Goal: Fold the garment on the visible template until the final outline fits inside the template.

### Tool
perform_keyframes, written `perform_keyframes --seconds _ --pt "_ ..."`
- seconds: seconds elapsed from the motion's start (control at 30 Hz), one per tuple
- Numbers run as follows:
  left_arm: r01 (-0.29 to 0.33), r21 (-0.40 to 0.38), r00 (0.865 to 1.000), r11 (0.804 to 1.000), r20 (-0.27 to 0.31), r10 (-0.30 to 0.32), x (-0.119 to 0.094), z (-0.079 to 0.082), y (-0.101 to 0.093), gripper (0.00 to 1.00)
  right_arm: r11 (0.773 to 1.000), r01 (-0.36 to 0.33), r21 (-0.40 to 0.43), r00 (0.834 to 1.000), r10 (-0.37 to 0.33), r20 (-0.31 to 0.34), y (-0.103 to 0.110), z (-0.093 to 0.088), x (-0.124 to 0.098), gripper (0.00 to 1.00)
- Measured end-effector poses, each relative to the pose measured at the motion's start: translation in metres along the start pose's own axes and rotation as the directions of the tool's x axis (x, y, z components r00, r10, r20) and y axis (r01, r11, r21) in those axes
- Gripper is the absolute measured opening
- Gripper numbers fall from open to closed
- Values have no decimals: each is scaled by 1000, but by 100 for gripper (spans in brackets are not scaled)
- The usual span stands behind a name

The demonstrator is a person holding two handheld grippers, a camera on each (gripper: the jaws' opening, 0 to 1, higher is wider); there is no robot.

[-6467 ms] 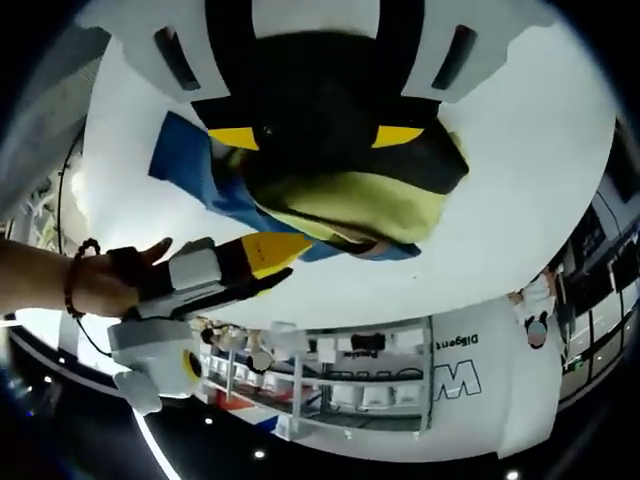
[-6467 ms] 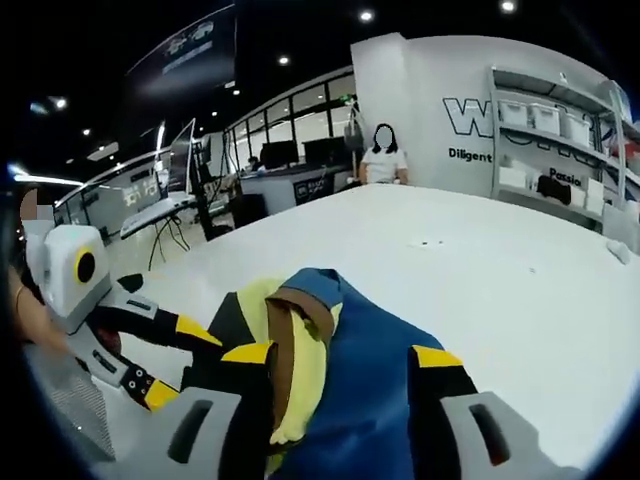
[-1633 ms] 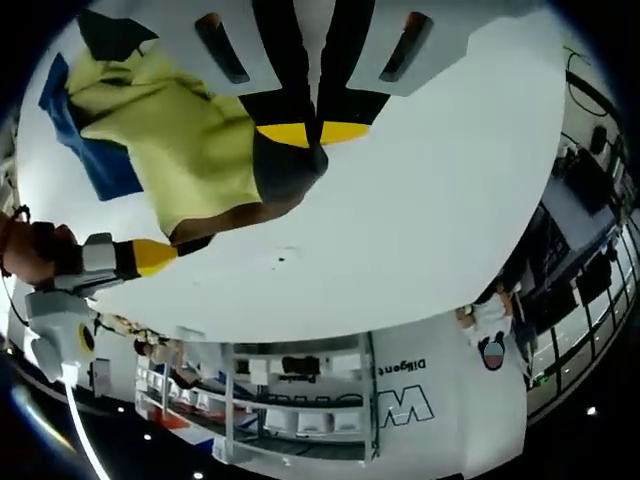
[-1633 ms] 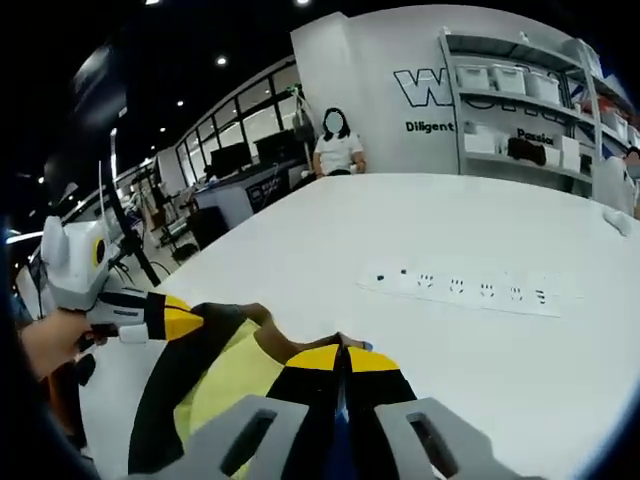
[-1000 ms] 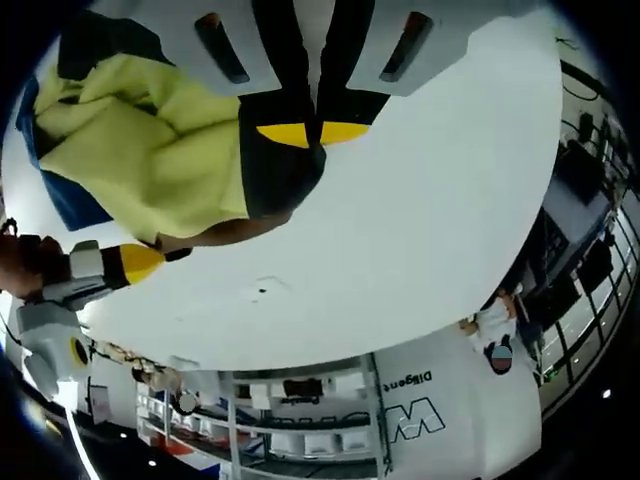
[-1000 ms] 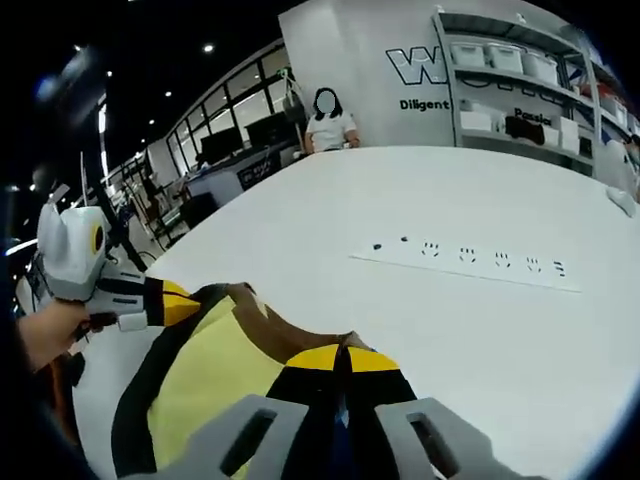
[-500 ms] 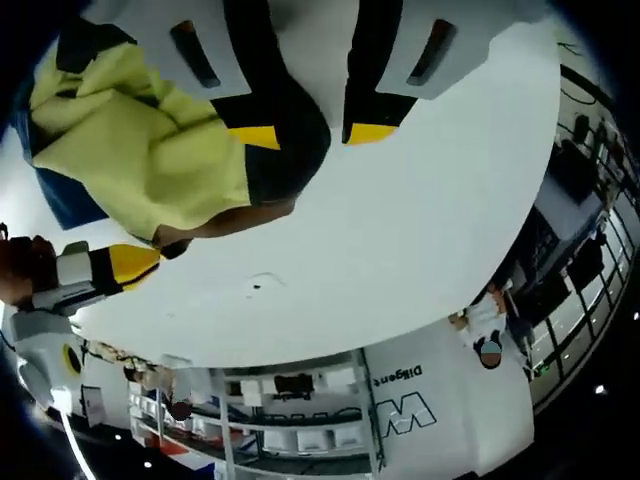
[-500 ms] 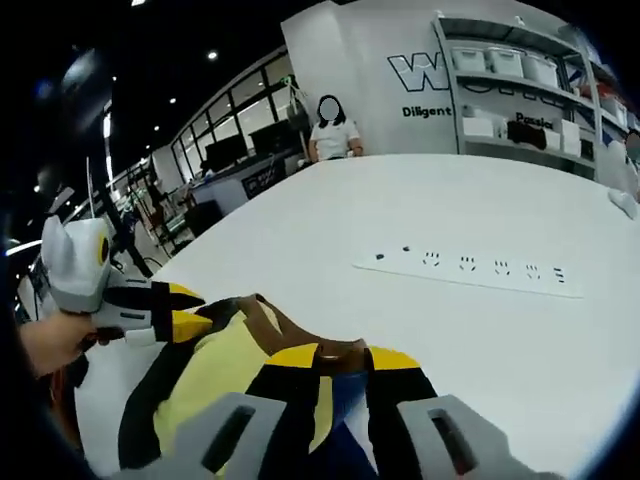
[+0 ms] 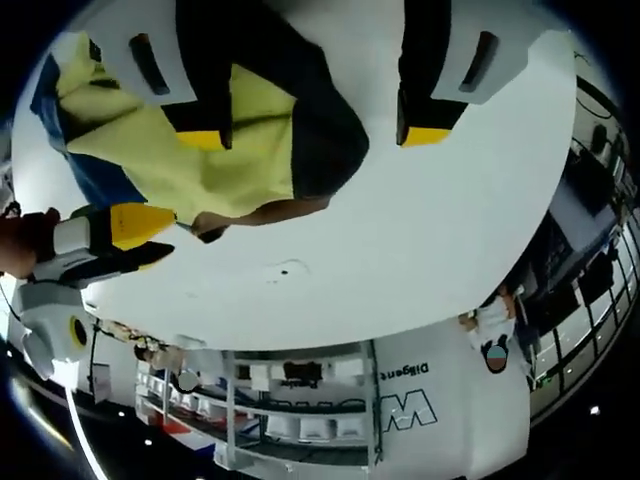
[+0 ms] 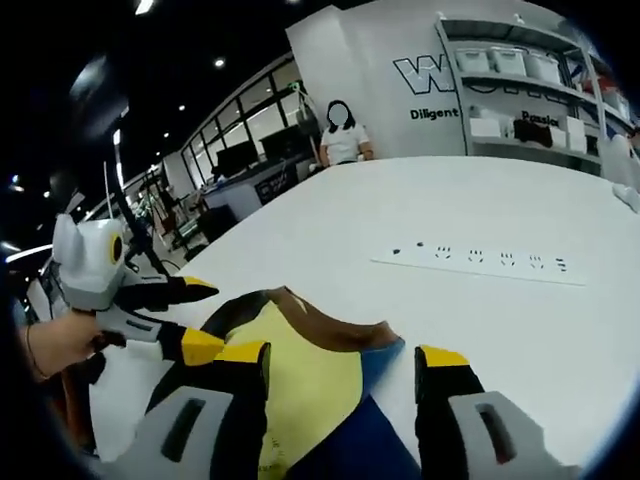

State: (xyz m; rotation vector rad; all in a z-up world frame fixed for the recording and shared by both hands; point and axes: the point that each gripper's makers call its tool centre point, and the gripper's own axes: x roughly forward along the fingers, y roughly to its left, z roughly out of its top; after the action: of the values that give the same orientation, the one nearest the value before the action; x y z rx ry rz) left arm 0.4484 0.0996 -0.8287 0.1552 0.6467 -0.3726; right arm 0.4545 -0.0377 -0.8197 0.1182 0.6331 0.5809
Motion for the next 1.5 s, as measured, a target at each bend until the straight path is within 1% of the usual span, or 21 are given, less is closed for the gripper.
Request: perform_keyframes --seconds 0.07,0.13,0.2,0.27,0.37,0.47,0.57,0.63,0.67,0.77,0.93,1.03,1.17,1.23,1.27,1.33,1.4,1.5 --pt "9 8 1000 1000 4 -9 -2 -1 -4 72 1000 -9 -2 1000 9 -4 3 -3 -3 66" --pt "3 21 1000 1000 6 -3 -4 -1 -5 76 1000 -19 -6 1000 19 6 5 -3 -5 69" --pt "11 8 1000 1000 11 -11 -2 0 -3 79 1000 -26 1 1000 26 5 8 -5 -7 73" --pt "23 -10 1000 1000 17 -22 -4 0 -6 81 999 -34 5 999 34 11 9 -6 -8 78" --pt "28 -8 999 1000 17 -28 -7 -3 -10 81 999 -43 -3 999 43 -11 12 -12 -11 79" --pt "45 -8 999 999 10 -45 -10 -8 -15 81 999 -51 19 998 52 -35 15 -19 -16 81" --pt "44 -8 999 999 4 -44 -16 -13 -18 79 999 -47 10 998 47 -37 18 -25 -23 79" --pt "41 -11 999 999 4 -41 -20 -15 -19 77 999 -46 1 998 46 -51 21 -33 -29 78" --pt "43 -20 999 999 13 -42 -24 -17 -21 77 999 -46 -2 998 46 -52 22 -36 -31 77" --pt "48 -19 999 999 3 -48 -28 -23 -25 74 999 -42 -9 997 41 -61 24 -42 -37 76" --pt "54 -34 999 998 4 -54 -36 -28 -30 71 999 -39 -15 997 38 -68 28 -50 -47 72" --pt "56 -43 998 997 5 -56 -44 -31 -32 69 999 -34 -6 997 33 -73 26 -53 -53 70" --pt "57 -62 998 996 15 -56 -51 -34 -32 61 1000 -12 -6 998 11 -70 22 -56 -62 61" --pt "67 -63 998 996 6 -66 -51 -37 -34 57 1000 0 -10 997 0 -81 20 -59 -64 58" --pt "77 -77 997 994 -12 -79 -51 -41 -37 56 1000 3 -10 996 -4 -91 20 -62 -66 57" --pt "83 -93 996 992 -16 -85 -52 -43 -39 51 1000 9 -26 995 -11 -95 21 -64 -68 52" --pt "87 -99 996 991 -22 -89 -53 -45 -40 44 998 16 -52 994 -22 -107 20 -67 -69 44" --pt "102 -110 993 989 -47 -108 -54 -52 -44 35 997 19 -73 993 -27 -114 22 -69 -70 39"
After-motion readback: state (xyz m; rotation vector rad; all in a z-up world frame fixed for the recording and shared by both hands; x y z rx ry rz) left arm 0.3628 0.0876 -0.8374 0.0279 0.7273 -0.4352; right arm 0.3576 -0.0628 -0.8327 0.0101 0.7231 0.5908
